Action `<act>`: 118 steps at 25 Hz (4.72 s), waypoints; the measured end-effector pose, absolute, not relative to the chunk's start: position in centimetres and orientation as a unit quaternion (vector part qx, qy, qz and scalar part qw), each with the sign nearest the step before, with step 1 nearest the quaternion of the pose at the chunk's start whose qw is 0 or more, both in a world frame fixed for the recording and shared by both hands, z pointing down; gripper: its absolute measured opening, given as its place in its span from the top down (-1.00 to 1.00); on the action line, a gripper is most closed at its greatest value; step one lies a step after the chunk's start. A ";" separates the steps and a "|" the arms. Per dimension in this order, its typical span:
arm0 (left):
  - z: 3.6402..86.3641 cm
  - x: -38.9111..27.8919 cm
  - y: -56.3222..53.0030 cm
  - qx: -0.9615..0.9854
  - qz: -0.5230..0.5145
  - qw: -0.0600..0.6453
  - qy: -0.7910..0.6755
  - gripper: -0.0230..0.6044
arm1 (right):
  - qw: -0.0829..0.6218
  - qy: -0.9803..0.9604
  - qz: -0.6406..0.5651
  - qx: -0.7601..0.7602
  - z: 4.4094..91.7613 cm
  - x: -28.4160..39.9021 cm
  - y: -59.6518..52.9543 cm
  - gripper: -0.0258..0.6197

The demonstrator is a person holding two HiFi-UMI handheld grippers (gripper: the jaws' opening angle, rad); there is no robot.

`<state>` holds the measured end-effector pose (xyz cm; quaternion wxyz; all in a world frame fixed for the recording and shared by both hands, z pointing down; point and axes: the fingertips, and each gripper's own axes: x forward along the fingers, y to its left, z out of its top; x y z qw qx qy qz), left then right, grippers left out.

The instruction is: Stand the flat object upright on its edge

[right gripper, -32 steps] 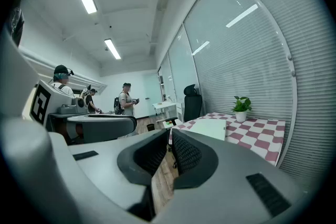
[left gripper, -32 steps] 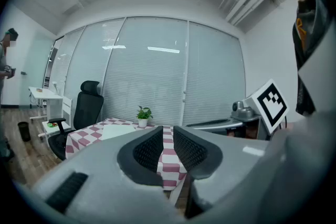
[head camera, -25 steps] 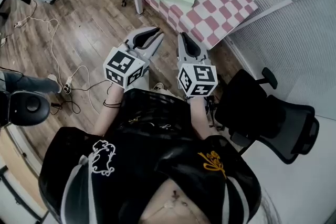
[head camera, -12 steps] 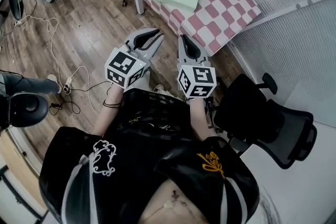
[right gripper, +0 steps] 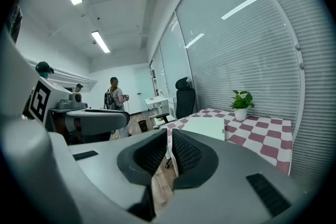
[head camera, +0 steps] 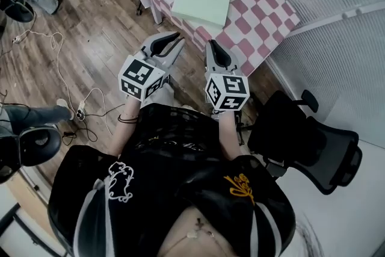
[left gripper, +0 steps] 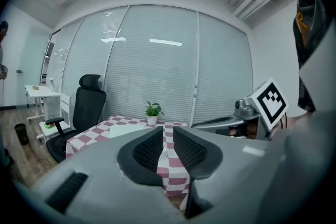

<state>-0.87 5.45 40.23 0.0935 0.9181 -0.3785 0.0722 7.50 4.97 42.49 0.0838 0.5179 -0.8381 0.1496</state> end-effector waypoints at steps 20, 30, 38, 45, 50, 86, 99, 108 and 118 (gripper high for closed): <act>40.3 -7.8 -8.9 0.938 0.052 0.100 -0.327 0.71 | 0.105 -0.799 0.152 0.572 42.7 1.9 -7.9 0.82; 42.4 -8.7 -10.6 0.939 0.047 0.142 -0.311 0.71 | 0.120 -0.782 0.168 0.588 43.7 2.4 -9.3 0.82; 43.5 -6.8 -12.4 0.940 0.062 0.150 -0.301 0.71 | 0.112 -0.774 0.183 0.595 44.6 4.9 -12.1 0.82; 44.1 -5.5 -16.0 0.936 0.077 0.155 -0.308 0.71 | 0.087 -0.775 0.195 0.595 44.4 7.6 -15.9 0.82; 45.6 -3.9 -18.5 0.932 0.101 0.165 -0.306 0.70 | 0.082 -0.771 0.208 0.596 45.2 10.4 -18.4 0.81; 63.0 -2.7 -30.3 0.840 0.212 0.403 -0.294 -0.20 | 0.075 -0.720 0.501 0.474 63.4 17.5 -27.5 0.11; 64.9 -1.4 -30.5 0.807 0.157 0.508 -0.258 -0.23 | 0.112 -0.720 0.513 0.453 64.9 17.2 -27.9 0.10; 63.2 -1.3 -30.3 0.826 0.173 0.462 -0.272 -0.22 | 0.113 -0.734 0.479 0.468 63.3 17.4 -27.7 0.10; 56.6 -1.7 -30.8 0.884 0.174 0.329 -0.281 -0.19 | 0.086 -0.783 0.370 0.492 56.0 16.8 -28.0 0.10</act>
